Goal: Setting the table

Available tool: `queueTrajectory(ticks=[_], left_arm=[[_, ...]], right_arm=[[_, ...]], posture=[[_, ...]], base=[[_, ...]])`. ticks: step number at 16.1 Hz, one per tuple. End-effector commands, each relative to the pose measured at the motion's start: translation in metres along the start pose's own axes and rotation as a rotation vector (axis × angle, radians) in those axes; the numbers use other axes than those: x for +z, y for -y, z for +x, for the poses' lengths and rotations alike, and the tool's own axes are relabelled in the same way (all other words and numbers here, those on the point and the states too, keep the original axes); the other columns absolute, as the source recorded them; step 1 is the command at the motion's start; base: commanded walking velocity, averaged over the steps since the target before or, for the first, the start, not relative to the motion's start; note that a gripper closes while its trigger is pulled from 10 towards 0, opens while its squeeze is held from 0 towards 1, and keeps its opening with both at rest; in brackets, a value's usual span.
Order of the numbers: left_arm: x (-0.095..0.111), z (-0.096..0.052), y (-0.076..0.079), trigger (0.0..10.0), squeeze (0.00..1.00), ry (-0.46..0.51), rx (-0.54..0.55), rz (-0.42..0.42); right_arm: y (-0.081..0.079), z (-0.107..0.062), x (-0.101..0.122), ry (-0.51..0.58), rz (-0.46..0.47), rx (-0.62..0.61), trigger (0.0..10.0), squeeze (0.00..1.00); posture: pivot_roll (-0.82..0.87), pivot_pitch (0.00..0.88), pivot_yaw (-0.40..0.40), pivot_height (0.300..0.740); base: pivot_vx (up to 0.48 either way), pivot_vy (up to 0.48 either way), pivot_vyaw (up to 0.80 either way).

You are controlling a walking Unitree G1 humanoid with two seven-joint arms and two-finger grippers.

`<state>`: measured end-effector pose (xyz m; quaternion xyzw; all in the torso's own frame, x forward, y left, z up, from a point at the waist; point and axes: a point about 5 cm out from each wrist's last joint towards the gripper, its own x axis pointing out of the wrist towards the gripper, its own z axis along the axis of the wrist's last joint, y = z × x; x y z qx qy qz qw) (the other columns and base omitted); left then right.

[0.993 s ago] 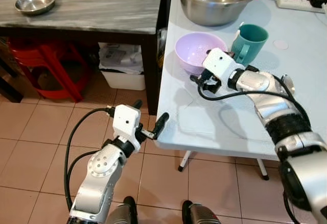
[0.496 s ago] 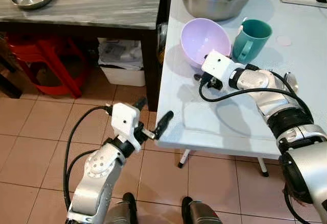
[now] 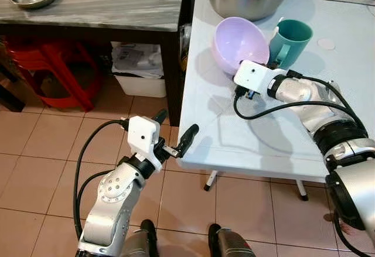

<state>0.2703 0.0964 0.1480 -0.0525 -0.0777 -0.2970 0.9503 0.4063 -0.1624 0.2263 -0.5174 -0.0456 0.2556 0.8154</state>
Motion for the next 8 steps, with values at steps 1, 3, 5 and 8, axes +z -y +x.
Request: queueTrajectory(ticks=[1, 3, 5, 8], left_arm=[[-0.0018, -0.0011, 0.0003, 10.0, 0.0, -0.013, 0.007, 0.005], [-0.0022, -0.0007, 0.0001, 10.0, 0.0, -0.017, 0.009, 0.006], [-0.0015, -0.0002, -0.0004, 10.0, 0.0, -0.015, 0.01, 0.009], [-0.0014, 0.0001, -0.0014, 10.0, 0.0, -0.016, 0.016, 0.011]], right_arm=[[0.0046, -0.001, 0.0006, 0.002, -0.02, -0.003, 0.0, 0.0], [0.0049, -0.0009, 0.0009, 0.003, -0.046, -0.008, 0.0, 0.0], [0.0055, -0.0011, 0.0009, 0.002, -0.06, -0.012, 0.0, 0.0], [0.0057, -0.0006, 0.0041, 0.023, -0.082, -0.01, 0.0, 0.0]], posture=[[-0.13, 0.274, 0.002, 0.74], [-0.13, 0.27, 0.003, 0.74], [-0.13, 0.267, 0.002, 0.74], [-0.13, 0.265, -0.001, 0.74]], base=[[0.0, 0.0, 0.0], [0.0, 0.0, 0.0], [0.0, 0.0, 0.0], [0.0, 0.0, 0.0]])
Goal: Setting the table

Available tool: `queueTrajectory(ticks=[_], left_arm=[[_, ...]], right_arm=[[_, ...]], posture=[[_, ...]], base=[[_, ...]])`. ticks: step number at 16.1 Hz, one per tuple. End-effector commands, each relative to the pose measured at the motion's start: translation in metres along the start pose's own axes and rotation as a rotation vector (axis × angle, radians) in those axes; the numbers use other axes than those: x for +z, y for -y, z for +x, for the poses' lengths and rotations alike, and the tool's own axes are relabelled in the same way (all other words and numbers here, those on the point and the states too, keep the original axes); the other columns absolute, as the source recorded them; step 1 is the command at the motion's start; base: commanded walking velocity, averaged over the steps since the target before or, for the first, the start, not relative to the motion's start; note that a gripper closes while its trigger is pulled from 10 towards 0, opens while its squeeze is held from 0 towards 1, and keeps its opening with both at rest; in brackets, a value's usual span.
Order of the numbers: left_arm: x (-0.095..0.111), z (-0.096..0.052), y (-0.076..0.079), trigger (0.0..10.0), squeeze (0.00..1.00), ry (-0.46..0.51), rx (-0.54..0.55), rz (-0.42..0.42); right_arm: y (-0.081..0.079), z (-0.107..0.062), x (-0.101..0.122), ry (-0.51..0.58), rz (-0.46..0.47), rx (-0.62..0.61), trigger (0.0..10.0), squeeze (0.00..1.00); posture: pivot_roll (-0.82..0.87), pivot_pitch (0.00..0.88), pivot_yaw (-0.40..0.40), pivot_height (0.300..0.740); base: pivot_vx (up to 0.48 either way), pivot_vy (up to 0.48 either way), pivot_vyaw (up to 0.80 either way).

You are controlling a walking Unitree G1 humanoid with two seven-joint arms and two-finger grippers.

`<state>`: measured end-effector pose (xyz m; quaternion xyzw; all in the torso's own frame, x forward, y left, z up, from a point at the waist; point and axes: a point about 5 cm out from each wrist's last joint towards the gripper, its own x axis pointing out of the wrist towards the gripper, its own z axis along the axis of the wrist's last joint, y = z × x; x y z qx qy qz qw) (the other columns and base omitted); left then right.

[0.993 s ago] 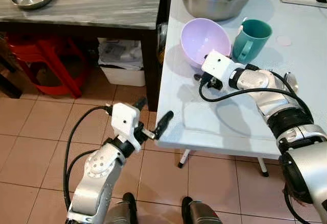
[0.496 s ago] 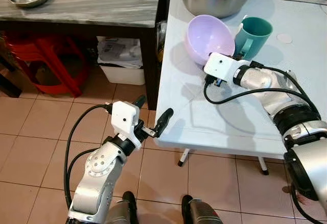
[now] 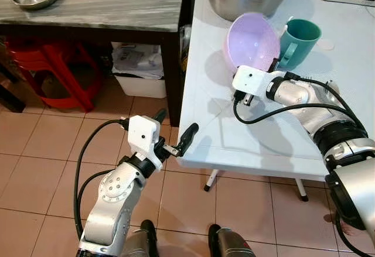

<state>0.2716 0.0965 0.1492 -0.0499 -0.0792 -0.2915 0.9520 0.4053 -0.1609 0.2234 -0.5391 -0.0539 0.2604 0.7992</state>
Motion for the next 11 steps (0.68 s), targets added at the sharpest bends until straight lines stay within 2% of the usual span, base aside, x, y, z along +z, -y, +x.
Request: queueTrajectory(ticks=[1, 4, 6, 9, 11], left_arm=[[-0.003, -0.001, -0.001, 10.0, 0.0, -0.019, 0.006, 0.004], [-0.003, -0.001, -0.001, 10.0, 0.0, -0.02, 0.009, 0.006], [-0.003, -0.001, -0.003, 10.0, 0.0, -0.015, 0.02, 0.01], [0.001, 0.001, -0.003, 10.0, 0.0, 0.012, 0.027, 0.006], [0.008, 0.002, -0.003, 10.0, 0.0, 0.053, 0.032, -0.022]], right_arm=[[0.009, -0.001, 0.006, 0.031, -0.038, -0.016, 0.0, 0.0], [0.008, 0.0, 0.011, 0.074, -0.043, -0.015, 0.0, 0.0], [0.01, 0.0, 0.022, 0.158, -0.006, -0.025, 0.0, 0.0], [0.008, -0.002, 0.036, 0.288, 0.089, -0.049, 0.0, 0.0], [-0.002, -0.011, 0.032, 0.319, 0.186, -0.083, 0.0, 0.0]], posture=[[-0.13, 0.265, -0.001, 0.74], [-0.13, 0.264, -0.002, 0.74], [-0.13, 0.261, -0.004, 0.74], [-0.13, 0.254, -0.011, 0.74], [-0.13, 0.25, -0.013, 0.74]], base=[[0.0, 0.0, 0.0], [0.0, 0.0, 0.0], [0.0, 0.0, 0.0], [0.0, 0.0, 0.0], [0.0, 0.0, 0.0]])
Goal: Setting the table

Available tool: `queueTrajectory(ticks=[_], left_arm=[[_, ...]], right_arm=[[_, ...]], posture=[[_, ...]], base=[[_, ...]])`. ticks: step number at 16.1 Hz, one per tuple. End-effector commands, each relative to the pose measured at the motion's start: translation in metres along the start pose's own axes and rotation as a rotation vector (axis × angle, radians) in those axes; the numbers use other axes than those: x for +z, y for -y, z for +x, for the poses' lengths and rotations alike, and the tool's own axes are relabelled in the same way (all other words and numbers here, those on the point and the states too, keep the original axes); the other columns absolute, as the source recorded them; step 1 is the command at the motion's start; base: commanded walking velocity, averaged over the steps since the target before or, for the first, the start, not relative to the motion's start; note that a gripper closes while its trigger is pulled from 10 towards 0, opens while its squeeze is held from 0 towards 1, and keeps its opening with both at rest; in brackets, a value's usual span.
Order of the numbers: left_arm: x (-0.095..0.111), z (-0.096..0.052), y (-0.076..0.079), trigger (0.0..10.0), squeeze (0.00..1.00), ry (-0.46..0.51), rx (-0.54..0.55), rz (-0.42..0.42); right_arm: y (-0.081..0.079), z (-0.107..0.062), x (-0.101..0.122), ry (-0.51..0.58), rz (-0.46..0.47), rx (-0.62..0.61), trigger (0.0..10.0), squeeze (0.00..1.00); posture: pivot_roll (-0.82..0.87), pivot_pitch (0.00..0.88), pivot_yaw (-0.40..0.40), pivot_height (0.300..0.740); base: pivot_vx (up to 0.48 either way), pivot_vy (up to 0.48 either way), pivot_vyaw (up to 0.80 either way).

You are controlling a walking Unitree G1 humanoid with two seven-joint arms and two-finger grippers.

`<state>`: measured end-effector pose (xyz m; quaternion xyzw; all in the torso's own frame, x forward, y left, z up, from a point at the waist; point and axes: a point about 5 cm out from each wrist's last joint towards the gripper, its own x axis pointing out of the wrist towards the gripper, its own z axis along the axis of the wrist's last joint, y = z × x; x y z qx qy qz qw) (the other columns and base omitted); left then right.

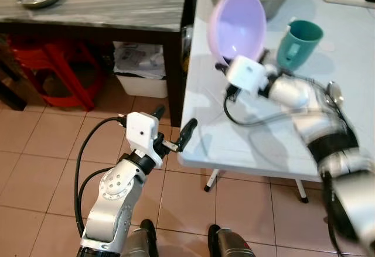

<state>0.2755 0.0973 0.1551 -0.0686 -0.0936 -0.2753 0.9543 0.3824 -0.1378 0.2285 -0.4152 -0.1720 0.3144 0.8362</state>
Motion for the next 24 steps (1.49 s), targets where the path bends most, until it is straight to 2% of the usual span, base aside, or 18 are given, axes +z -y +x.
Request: queueTrajectory(ticks=[1, 2, 3, 4, 7, 8, 11, 15, 18, 24], left_arm=[[0.005, 0.0, -0.001, 10.0, 0.0, 0.028, 0.013, -0.002], [0.009, 0.004, -0.006, 10.0, 0.0, 0.048, 0.049, 0.011], [0.01, 0.005, -0.009, 10.0, 0.0, 0.051, 0.064, 0.017], [0.01, 0.007, -0.019, 10.0, 0.0, 0.055, 0.132, 0.038], [0.006, 0.008, -0.036, 10.0, 0.0, 0.026, 0.253, 0.062], [0.006, 0.006, -0.042, 10.0, 0.0, 0.025, 0.282, 0.057], [0.002, 0.007, -0.045, 10.0, 0.0, 0.021, 0.302, 0.049], [-0.003, 0.011, -0.039, 10.0, 0.0, 0.017, 0.29, 0.05], [-0.006, 0.012, -0.039, 10.0, 0.0, 0.019, 0.302, 0.039], [-0.008, 0.016, -0.037, 10.0, 0.0, 0.023, 0.296, 0.04]], right_arm=[[0.002, -0.006, 0.001, 0.013, 0.045, -0.049, 3.6, 0.0], [-0.006, -0.016, -0.003, 0.012, 0.147, -0.133, 10.0, 0.0], [-0.007, -0.019, -0.004, 0.011, 0.181, -0.161, 10.0, 0.0], [-0.012, -0.029, -0.004, 0.011, 0.262, -0.256, 10.0, 0.0], [-0.026, -0.047, 0.002, -0.011, 0.372, -0.392, 10.0, 0.0], [-0.037, -0.05, 0.005, -0.023, 0.442, -0.432, 10.0, 0.0], [-0.054, -0.052, 0.009, -0.057, 0.532, -0.469, 10.0, 0.0], [-0.076, -0.051, 0.018, -0.106, 0.603, -0.46, 10.0, 0.0], [-0.076, -0.05, 0.02, -0.114, 0.612, -0.465, 10.0, 0.0], [-0.078, -0.053, 0.018, -0.141, 0.62, -0.479, 10.0, 0.0]], posture=[[-0.14, 0.239, -0.012, 0.74], [-0.15, 0.233, -0.009, 0.74], [-0.15, 0.229, -0.008, 0.74], [-0.16, 0.226, -0.004, 0.74], [-0.16, 0.213, -0.009, 0.74], [-0.16, 0.205, -0.012, 0.74], [-0.16, 0.196, -0.016, 0.74], [-0.16, 0.182, -0.014, 0.74], [-0.16, 0.18, -0.014, 0.74], [-0.17, 0.177, -0.008, 0.74]], base=[[0.0, 0.0, 0.0], [0.0, 0.0, 0.0], [0.0, 0.0, 0.0], [0.0, 0.0, 0.0], [0.0, 0.0, 0.0], [0.0, 0.0, 0.0], [0.0, 0.0, 0.0], [0.0, 0.0, -0.13], [0.0, 0.08, -0.55], [0.0, 0.319, 0.0]])
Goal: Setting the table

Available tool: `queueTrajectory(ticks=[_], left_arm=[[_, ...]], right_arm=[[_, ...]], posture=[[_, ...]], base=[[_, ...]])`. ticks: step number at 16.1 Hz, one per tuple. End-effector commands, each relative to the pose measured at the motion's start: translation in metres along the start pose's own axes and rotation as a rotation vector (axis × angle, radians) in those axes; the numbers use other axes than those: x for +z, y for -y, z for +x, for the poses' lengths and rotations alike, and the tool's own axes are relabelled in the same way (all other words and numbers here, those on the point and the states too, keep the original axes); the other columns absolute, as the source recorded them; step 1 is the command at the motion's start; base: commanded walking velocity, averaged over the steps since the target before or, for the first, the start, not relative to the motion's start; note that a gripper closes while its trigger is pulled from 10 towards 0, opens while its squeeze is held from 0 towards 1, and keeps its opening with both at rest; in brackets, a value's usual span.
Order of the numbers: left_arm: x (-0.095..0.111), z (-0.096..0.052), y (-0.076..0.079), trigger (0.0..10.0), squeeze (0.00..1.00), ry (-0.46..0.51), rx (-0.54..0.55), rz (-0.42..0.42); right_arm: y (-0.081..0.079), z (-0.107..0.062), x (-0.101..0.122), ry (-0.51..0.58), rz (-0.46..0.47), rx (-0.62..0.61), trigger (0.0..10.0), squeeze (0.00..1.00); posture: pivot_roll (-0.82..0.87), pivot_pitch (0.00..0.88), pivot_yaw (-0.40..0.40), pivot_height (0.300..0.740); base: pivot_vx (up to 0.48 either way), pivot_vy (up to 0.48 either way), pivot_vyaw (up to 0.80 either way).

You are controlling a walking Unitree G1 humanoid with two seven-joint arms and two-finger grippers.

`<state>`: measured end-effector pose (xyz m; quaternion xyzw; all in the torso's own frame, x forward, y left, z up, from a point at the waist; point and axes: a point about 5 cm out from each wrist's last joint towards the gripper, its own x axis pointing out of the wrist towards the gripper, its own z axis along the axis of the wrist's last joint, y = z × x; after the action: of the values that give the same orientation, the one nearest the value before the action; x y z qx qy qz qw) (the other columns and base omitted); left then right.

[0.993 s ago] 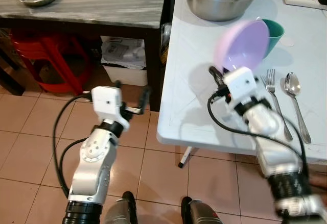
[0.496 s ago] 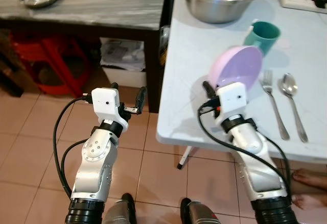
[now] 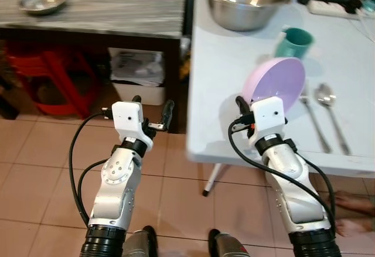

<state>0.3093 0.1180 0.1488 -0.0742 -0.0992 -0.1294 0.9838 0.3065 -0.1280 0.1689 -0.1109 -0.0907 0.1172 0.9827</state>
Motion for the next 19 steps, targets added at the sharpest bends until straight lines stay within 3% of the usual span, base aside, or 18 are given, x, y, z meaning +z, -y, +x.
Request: queueTrajectory(ticks=[1, 7, 15, 19], left_arm=[[-0.001, 0.001, 0.0, 10.0, 0.0, -0.003, -0.002, 0.017], [-0.004, 0.0, 0.002, 10.0, 0.0, -0.008, 0.0, 0.017], [-0.008, -0.001, 0.006, 10.0, 0.0, -0.022, 0.0, 0.009], [-0.007, -0.002, 0.01, 10.0, 0.0, -0.011, -0.023, -0.007]], right_arm=[[0.0, -0.001, 0.006, 0.023, -0.003, -0.003, 10.0, 0.0], [0.005, -0.001, 0.006, 0.023, 0.003, -0.026, 10.0, 0.0], [0.011, -0.004, 0.005, 0.016, -0.007, -0.051, 10.0, 0.0], [0.012, -0.005, 0.005, 0.015, -0.011, -0.055, 10.0, 0.0]], posture=[[-0.17, 0.177, -0.008, 0.74], [-0.17, 0.183, -0.008, 0.74], [-0.18, 0.194, -0.006, 0.74], [-0.18, 0.195, -0.005, 0.74]], base=[[0.0, 0.349, 0.0], [0.0, 0.351, 0.0], [0.0, 0.353, -0.51], [0.0, 0.0, -0.36]])
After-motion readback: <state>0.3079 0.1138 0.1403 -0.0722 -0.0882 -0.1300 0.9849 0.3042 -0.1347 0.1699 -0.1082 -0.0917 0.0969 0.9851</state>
